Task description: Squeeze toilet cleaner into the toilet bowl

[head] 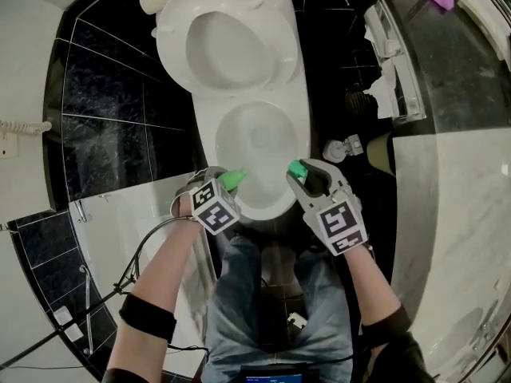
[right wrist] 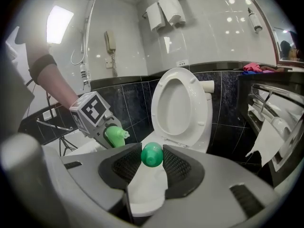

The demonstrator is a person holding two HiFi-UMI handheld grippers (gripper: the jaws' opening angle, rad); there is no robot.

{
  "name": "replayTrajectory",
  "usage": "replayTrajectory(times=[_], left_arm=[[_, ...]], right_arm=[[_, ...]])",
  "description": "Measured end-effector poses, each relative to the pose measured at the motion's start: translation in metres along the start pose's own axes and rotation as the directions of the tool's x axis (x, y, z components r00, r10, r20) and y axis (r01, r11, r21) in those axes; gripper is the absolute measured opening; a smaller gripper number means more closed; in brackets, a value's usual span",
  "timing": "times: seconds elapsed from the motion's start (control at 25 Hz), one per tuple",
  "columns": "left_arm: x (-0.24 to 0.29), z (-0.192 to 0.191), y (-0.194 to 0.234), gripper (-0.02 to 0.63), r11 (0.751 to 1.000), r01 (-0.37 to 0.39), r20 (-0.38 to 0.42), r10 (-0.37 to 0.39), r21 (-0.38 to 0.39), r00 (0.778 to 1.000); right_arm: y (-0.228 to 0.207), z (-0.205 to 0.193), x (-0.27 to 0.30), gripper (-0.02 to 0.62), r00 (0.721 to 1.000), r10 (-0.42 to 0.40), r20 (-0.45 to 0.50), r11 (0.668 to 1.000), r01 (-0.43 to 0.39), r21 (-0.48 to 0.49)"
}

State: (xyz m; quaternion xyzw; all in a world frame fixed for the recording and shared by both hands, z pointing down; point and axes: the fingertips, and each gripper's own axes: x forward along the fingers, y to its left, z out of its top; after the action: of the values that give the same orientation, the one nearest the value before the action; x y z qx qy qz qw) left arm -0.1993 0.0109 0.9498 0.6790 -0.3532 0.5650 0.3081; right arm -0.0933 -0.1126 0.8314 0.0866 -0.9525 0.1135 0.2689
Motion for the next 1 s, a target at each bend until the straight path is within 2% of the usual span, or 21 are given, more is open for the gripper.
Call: replayTrajectory(times=[0.24, 0.52, 0.8, 1.0], left_arm=[[0.032, -0.016, 0.007, 0.167, 0.999, 0.035, -0.112, -0.031, 0.033, 0.993], [0.059, -0.025, 0.009, 0.167, 0.993, 0.063, -0.222, -0.040, 0.095, 0.974], [0.078, -0.028, 0.017, 0.167, 0.983, 0.067, -0.312, -0.011, 0.172, 0.950], [0.089, -0.030, 0.023, 0.167, 0.965, 0.072, -0.351, 0.021, 0.250, 0.936]], right_arm=[[-0.010, -0.031, 0.012, 0.158, 1.000, -0.009, -0.014, 0.999, 0.010, 0.039], [-0.015, -0.056, 0.022, 0.156, 1.000, -0.015, -0.027, 0.997, 0.017, 0.071], [-0.025, -0.068, 0.027, 0.156, 0.999, -0.032, -0.023, 0.996, 0.033, 0.080], [-0.035, -0.075, 0.031, 0.156, 0.999, -0.046, -0.028, 0.995, 0.049, 0.090]])
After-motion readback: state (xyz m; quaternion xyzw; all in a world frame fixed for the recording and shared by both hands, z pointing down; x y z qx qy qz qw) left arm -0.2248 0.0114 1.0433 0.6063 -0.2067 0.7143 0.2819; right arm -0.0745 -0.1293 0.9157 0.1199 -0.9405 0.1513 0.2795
